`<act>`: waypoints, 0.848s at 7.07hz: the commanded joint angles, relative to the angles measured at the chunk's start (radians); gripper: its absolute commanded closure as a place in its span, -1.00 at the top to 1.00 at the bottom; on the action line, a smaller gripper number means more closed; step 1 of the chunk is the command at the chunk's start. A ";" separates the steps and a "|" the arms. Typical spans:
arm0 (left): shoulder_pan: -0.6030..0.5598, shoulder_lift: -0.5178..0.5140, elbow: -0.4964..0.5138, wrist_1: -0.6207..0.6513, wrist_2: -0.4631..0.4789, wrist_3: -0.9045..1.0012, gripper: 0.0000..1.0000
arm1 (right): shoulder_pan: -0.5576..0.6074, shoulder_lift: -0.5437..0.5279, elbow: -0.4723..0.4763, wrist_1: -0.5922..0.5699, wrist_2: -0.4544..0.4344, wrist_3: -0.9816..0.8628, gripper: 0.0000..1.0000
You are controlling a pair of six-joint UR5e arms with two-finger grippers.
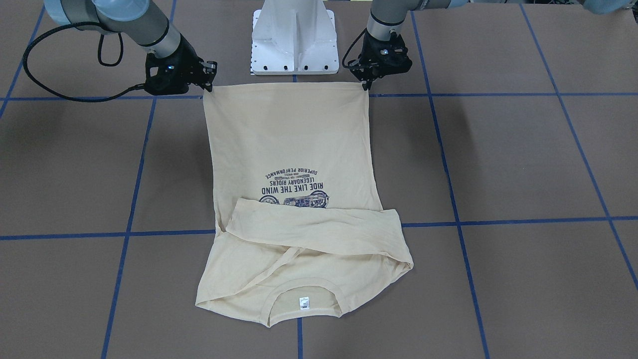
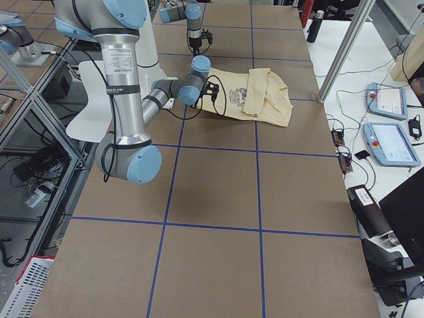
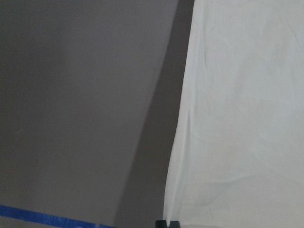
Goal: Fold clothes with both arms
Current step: 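Lift both hem corners and carry them over the shirt toward the collar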
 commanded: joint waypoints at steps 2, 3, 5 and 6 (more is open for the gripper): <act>0.081 0.006 -0.045 0.058 -0.053 0.012 -1.00 | -0.023 -0.047 0.024 0.005 0.164 0.024 -1.00; 0.083 0.001 -0.064 0.060 -0.056 0.012 -1.00 | -0.023 -0.035 0.024 0.007 0.171 0.023 -1.00; 0.011 -0.008 -0.104 0.060 -0.097 0.014 -1.00 | 0.093 0.017 0.012 0.010 0.172 0.022 -1.00; -0.055 -0.049 -0.105 0.062 -0.113 0.014 -1.00 | 0.160 0.021 0.010 0.010 0.176 0.014 -1.00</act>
